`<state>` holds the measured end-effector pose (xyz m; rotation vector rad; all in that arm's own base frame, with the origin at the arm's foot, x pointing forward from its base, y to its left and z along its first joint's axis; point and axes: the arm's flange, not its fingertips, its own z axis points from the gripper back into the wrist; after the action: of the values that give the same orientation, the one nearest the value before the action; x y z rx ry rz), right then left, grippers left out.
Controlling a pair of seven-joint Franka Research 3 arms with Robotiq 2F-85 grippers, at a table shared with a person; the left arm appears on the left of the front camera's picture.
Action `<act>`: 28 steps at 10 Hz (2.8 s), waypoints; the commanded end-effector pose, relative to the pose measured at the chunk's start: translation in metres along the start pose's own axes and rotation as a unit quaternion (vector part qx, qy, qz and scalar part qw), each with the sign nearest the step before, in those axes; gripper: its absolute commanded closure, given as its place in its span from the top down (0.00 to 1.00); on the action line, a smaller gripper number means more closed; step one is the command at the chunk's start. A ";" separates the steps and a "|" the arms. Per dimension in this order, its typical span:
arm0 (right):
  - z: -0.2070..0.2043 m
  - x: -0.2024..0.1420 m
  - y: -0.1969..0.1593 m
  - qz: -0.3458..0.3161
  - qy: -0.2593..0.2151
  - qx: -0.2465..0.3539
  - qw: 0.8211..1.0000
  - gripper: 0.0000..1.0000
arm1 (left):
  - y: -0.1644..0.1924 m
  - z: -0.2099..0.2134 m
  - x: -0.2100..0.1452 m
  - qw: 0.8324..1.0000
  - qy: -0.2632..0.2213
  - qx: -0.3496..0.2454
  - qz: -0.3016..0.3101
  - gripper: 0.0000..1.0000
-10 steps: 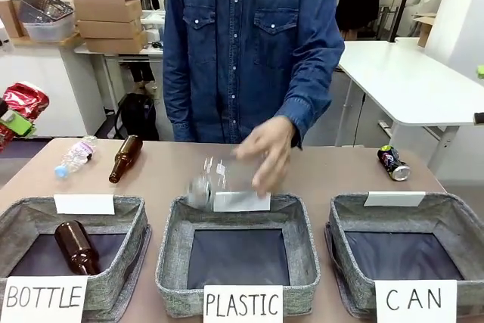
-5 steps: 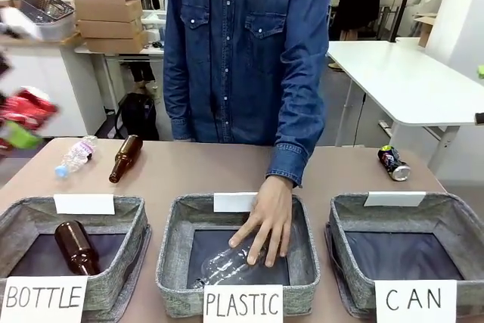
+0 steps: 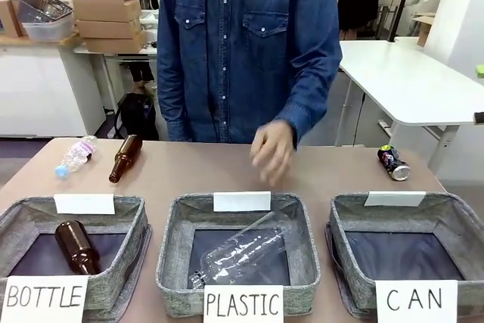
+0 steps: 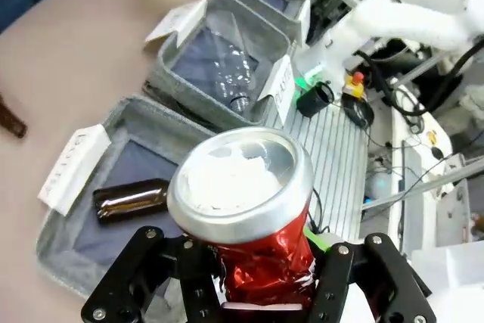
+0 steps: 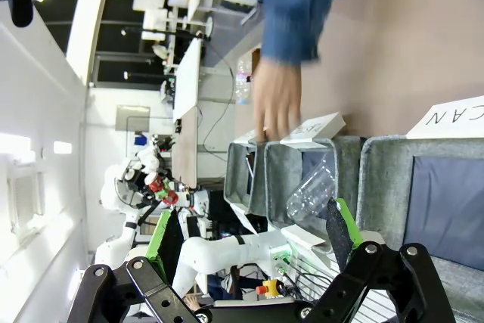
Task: Sort the can waste into the basket.
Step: Pick up the can waste from the table and place it in the right Fabric basket.
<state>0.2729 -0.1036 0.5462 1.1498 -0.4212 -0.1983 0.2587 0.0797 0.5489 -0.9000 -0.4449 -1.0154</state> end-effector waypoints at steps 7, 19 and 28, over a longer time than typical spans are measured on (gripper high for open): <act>0.213 -0.030 0.024 0.123 -0.174 -0.161 0.964 1.00 | -0.010 -0.358 0.246 0.974 0.154 -0.164 -0.014 0.15; 0.225 -0.060 -0.076 0.077 -0.163 -0.116 0.977 1.00 | -0.048 -0.642 0.314 0.977 0.165 -0.082 -0.105 0.15; 0.225 -0.060 -0.076 0.077 -0.163 -0.116 0.977 1.00 | -0.052 -0.641 0.300 0.972 0.140 -0.095 -0.161 1.00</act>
<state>0.1314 -0.2994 0.5424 0.8665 -0.7370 -0.2993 0.3182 -0.6234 0.4103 -0.8371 -0.2346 -1.4721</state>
